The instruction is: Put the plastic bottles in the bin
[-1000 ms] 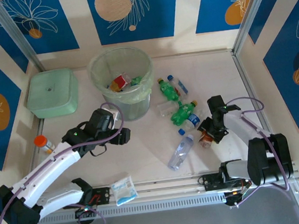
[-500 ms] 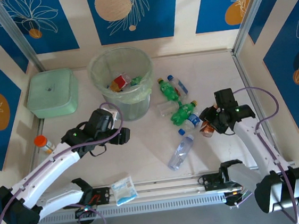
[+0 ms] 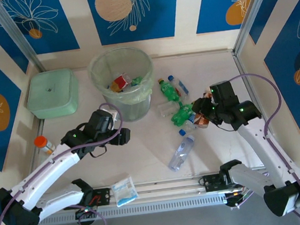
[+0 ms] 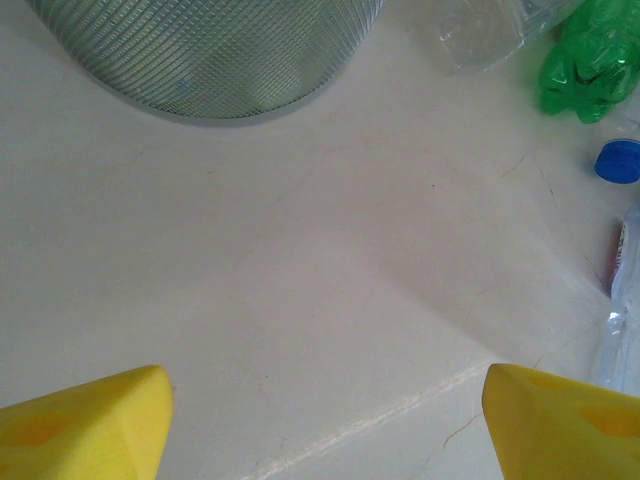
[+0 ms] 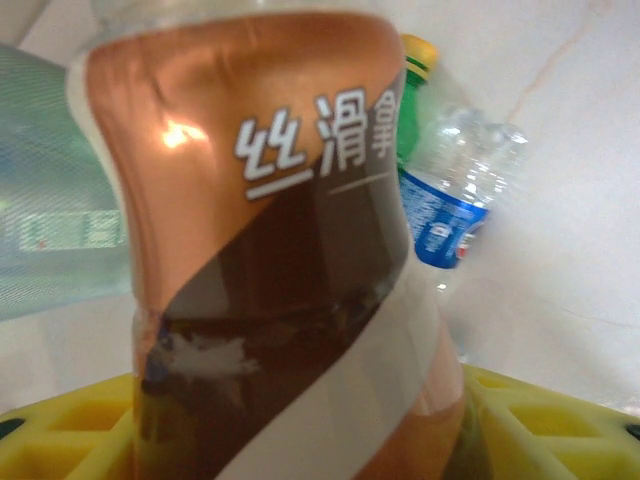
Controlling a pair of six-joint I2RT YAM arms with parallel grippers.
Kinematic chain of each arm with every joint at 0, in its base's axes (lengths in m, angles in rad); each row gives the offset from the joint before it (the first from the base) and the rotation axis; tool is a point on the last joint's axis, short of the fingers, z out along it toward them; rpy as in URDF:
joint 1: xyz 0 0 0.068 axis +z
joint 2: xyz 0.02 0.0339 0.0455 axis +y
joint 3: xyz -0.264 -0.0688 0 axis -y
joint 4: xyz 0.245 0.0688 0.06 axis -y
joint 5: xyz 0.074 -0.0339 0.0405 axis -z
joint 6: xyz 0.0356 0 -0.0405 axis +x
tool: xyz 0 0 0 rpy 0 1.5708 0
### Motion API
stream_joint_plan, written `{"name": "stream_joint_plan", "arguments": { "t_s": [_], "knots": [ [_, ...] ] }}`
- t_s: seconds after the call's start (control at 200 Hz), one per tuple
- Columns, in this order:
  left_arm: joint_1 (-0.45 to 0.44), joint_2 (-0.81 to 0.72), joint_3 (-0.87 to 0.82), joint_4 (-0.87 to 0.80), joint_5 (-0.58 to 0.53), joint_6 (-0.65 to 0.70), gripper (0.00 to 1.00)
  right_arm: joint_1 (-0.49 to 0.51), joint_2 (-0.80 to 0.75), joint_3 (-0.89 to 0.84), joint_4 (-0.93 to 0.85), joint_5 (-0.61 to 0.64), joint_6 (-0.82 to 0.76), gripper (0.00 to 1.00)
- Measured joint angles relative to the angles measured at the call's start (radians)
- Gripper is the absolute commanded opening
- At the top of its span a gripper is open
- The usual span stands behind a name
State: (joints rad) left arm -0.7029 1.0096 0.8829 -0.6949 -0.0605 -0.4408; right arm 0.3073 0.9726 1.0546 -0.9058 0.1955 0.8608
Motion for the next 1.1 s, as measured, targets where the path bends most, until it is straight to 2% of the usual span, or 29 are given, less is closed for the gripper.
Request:
{"name": "stream_joint_plan", "arguments": {
  "t_s": [0.72, 1.1],
  "knots": [
    [0.000, -0.014, -0.031, 0.011, 0.001, -0.026, 0.80, 0.228, 0.331, 0.520, 0.051, 0.087, -0.131, 0.61],
    [0.000, -0.039, -0.058, 0.032, 0.021, -0.041, 0.80, 0.249, 0.481, 0.757, 0.079, 0.101, -0.200, 0.61]
  ]
}}
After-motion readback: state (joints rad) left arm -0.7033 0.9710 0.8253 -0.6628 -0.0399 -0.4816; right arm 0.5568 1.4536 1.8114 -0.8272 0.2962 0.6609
